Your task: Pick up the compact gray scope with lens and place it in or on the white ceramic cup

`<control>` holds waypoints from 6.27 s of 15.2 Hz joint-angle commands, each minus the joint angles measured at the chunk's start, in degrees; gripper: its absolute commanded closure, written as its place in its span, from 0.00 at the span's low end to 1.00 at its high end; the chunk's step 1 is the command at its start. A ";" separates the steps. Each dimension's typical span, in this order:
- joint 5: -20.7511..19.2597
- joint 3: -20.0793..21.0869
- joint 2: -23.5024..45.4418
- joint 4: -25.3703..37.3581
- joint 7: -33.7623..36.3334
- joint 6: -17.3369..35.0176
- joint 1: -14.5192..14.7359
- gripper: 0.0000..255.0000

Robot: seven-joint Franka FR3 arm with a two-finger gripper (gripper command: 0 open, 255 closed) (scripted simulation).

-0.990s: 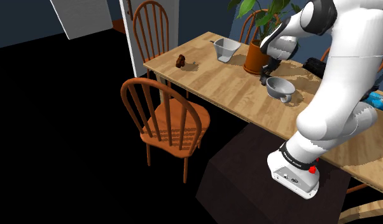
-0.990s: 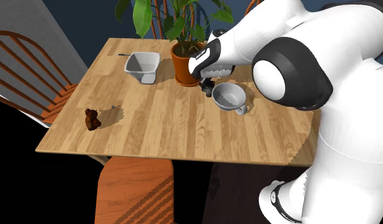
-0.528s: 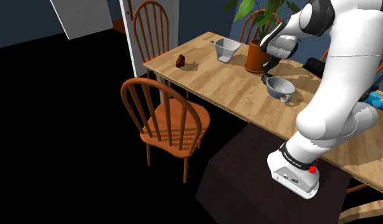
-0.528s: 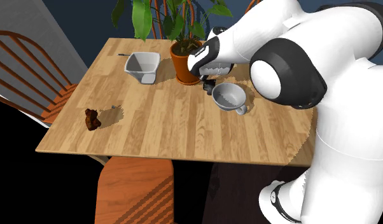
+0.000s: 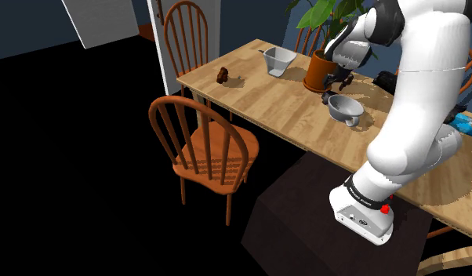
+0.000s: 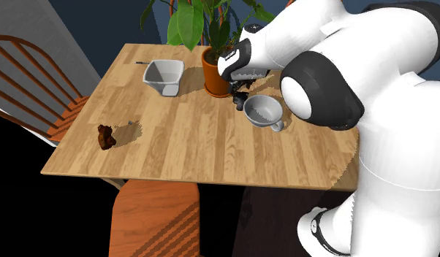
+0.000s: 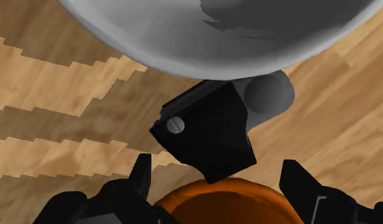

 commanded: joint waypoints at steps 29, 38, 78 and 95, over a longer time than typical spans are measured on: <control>4.39 -3.56 2.81 0.88 23.20 -9.01 2.94 1.00; 0.42 -6.65 -1.93 1.26 25.71 -13.52 5.21 1.00; -27.10 -18.22 -34.16 -24.98 37.43 -9.97 13.44 1.00; -21.44 -18.62 -29.17 -26.38 33.25 -5.40 13.79 0.00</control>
